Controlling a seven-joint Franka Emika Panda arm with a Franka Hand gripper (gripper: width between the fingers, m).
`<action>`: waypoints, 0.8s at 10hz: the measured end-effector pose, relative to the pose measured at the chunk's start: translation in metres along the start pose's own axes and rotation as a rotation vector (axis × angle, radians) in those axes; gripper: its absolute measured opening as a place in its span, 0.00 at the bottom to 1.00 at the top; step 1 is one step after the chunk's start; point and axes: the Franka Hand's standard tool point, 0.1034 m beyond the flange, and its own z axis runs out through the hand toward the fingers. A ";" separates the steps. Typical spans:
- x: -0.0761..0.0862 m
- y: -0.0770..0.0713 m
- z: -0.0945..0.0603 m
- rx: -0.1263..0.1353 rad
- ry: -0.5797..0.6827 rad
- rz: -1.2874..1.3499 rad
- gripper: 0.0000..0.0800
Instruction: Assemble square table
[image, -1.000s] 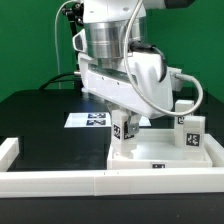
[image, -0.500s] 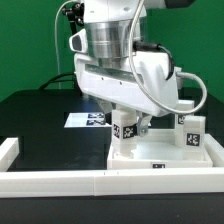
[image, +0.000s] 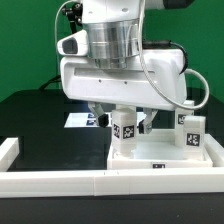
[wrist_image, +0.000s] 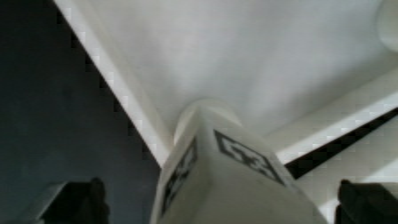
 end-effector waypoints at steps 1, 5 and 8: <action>-0.003 -0.002 0.000 -0.007 0.019 -0.081 0.81; -0.012 -0.005 -0.003 -0.016 0.044 -0.397 0.81; -0.011 -0.003 -0.006 -0.020 0.046 -0.622 0.81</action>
Offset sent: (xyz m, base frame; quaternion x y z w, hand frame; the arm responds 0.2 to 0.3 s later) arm -0.0158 0.0081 0.0070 -0.0164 0.0318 -0.2470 0.9684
